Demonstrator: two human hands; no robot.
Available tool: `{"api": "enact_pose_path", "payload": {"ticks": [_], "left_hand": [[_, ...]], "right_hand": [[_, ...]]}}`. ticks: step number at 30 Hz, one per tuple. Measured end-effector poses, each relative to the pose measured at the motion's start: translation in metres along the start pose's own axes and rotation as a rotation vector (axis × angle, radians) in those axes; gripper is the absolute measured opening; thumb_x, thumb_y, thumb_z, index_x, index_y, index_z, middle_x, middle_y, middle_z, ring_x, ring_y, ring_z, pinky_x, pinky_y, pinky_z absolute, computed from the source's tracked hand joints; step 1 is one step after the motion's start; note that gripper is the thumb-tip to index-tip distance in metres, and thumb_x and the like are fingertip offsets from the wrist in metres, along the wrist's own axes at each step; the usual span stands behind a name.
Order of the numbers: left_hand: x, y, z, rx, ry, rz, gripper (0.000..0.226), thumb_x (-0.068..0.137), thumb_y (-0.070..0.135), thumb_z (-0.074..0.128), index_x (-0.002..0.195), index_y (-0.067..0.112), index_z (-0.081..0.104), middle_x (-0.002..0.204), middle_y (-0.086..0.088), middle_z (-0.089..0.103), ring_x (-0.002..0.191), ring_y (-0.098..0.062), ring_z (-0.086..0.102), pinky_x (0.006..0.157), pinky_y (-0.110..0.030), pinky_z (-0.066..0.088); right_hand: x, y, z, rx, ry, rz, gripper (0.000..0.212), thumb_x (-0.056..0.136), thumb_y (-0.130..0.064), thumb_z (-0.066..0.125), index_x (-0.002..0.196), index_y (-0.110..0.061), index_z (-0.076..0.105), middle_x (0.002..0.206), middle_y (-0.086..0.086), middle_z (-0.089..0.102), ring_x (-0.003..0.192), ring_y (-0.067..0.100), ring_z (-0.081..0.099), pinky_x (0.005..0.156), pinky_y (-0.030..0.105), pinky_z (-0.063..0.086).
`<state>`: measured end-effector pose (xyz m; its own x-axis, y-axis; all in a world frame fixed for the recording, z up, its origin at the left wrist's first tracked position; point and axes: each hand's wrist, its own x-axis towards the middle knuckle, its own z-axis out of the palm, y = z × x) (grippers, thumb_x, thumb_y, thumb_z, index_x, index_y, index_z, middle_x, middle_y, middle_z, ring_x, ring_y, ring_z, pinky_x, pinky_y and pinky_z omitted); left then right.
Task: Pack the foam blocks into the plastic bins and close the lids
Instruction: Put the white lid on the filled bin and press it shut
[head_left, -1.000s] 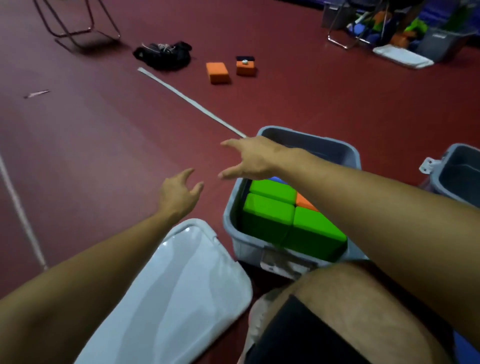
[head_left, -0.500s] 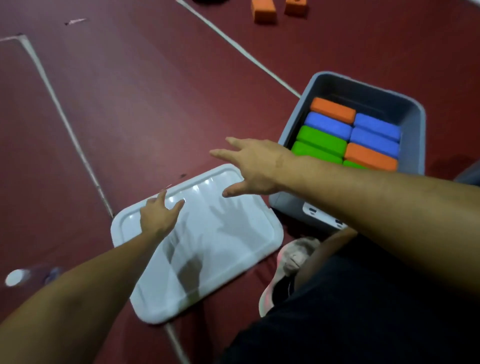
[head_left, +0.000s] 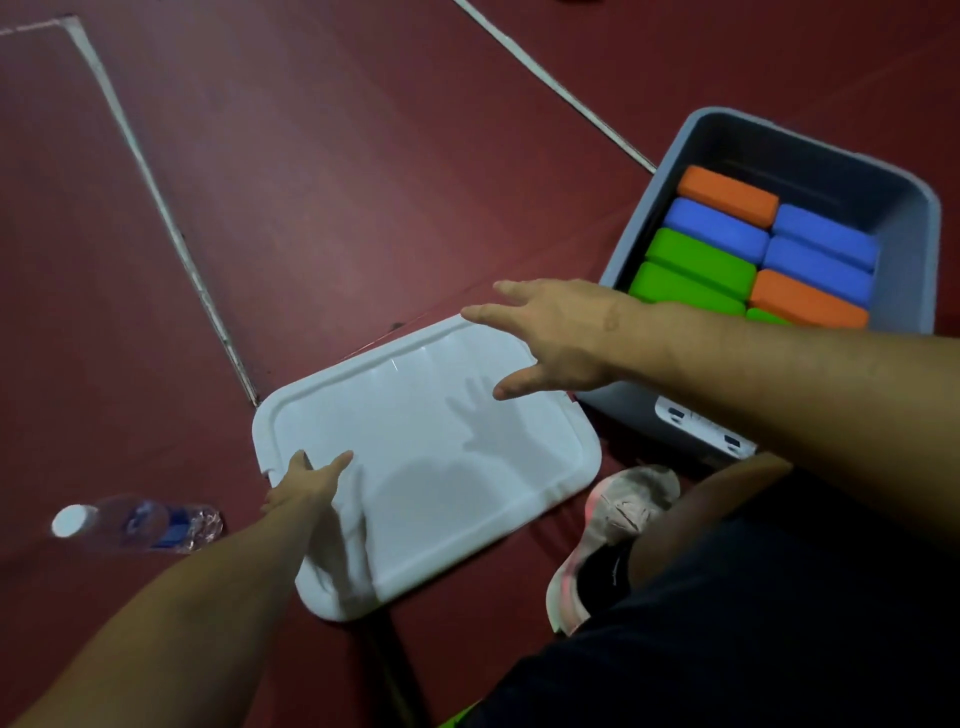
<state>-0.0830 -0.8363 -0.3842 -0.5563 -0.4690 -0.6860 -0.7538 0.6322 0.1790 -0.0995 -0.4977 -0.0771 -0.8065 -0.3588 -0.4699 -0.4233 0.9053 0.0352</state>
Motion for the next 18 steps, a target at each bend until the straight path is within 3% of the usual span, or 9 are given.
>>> {"api": "enact_pose_path", "payload": {"ticks": [2, 6, 10, 14, 18], "left_hand": [[0.004, 0.0, -0.001, -0.037, 0.014, -0.024, 0.112, 0.04, 0.095, 0.046, 0.133, 0.033, 0.043, 0.126, -0.019, 0.052, 0.116, -0.046, 0.046, 0.099, -0.059, 0.042], [-0.024, 0.014, -0.016, -0.094, 0.047, -0.013, 0.097, 0.059, 0.086, 0.059, 0.141, 0.039, 0.038, 0.141, -0.023, 0.036, 0.124, -0.048, 0.037, 0.1, -0.063, 0.037], [-0.044, 0.027, -0.039, -0.201, 0.121, 0.08, 0.092, 0.064, 0.074, 0.072, 0.144, 0.043, 0.039, 0.144, -0.022, 0.027, 0.117, -0.05, 0.048, 0.103, -0.056, 0.043], [-0.058, 0.06, -0.081, -0.129, 0.248, 0.273, 0.09, 0.062, 0.077, 0.071, 0.141, 0.044, 0.044, 0.134, -0.019, 0.036, 0.107, -0.045, 0.056, 0.096, -0.05, 0.049], [-0.089, 0.116, -0.135, -0.077, 0.293, 0.523, 0.088, 0.063, 0.076, 0.071, 0.14, 0.037, 0.05, 0.139, -0.008, 0.056, 0.12, -0.036, 0.056, 0.1, -0.047, 0.048]], "right_hand": [[0.001, 0.001, 0.003, -0.002, -0.017, -0.005, 0.09, 0.083, -0.074, 0.05, 0.153, -0.041, 0.004, 0.163, 0.006, 0.011, 0.144, 0.03, 0.027, 0.108, 0.05, 0.039], [-0.001, 0.003, 0.006, -0.001, -0.048, 0.009, 0.09, 0.084, -0.072, 0.051, 0.154, -0.041, 0.004, 0.163, 0.005, 0.011, 0.144, 0.03, 0.028, 0.108, 0.049, 0.039], [-0.003, 0.003, 0.003, -0.01, -0.037, 0.009, 0.088, 0.085, -0.07, 0.052, 0.154, -0.04, 0.004, 0.163, 0.004, 0.012, 0.144, 0.029, 0.028, 0.107, 0.049, 0.04], [-0.002, 0.005, 0.001, -0.011, 0.011, 0.023, 0.087, 0.085, -0.07, 0.051, 0.154, -0.04, 0.006, 0.162, 0.005, 0.015, 0.142, 0.03, 0.031, 0.106, 0.048, 0.04], [-0.001, 0.01, -0.004, 0.023, 0.109, 0.058, 0.089, 0.084, -0.071, 0.05, 0.154, -0.039, 0.006, 0.163, 0.006, 0.013, 0.143, 0.03, 0.029, 0.11, 0.046, 0.036]]}}
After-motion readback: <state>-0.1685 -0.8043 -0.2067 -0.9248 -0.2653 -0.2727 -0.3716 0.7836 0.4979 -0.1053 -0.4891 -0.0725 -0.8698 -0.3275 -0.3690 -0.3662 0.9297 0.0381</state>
